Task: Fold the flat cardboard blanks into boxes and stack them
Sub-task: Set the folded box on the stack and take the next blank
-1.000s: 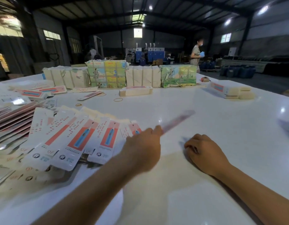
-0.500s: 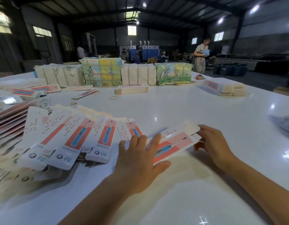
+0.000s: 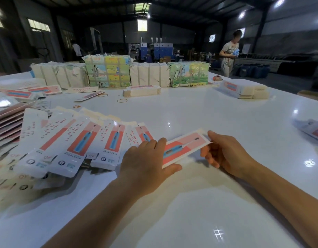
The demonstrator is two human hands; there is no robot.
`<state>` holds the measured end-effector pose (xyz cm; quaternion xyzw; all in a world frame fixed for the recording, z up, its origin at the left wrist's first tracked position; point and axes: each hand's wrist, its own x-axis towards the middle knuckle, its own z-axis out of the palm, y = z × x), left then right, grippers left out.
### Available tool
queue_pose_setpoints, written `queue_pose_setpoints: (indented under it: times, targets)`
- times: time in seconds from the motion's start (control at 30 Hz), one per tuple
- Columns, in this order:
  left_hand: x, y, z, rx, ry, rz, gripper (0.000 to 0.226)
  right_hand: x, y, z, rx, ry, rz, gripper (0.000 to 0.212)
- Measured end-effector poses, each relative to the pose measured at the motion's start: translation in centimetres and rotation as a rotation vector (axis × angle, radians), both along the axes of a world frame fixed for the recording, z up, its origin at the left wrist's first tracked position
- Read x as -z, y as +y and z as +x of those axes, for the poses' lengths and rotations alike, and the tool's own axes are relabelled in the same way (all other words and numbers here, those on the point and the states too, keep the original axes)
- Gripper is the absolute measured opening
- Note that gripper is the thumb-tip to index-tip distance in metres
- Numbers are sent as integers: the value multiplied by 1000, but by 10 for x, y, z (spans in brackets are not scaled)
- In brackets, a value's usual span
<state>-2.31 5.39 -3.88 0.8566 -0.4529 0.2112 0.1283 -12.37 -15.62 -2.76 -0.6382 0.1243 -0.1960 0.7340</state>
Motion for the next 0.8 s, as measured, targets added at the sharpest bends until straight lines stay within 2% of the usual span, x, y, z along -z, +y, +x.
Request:
queue_pose_setpoints:
  times: [0.13,0.27,0.4,0.6,0.8]
  targets:
    - [-5,2,-3,-70,26,-129,68,-4,-1,-1,170,-30,26,43]
    - [-6,3,0,-99,161,-137,60,-2,2,-10,406,-217,-286,26]
    - [-11,3,-2,-93,213,-113,57,1,20,-7,369,-254,-522,24]
    - [-14,-1,-8,-89,206,-65,58,3,29,-6,391,-181,-453,25]
    - [-15,-1,-10,-83,155,-31,59,7,27,-5,321,-94,-521,46]
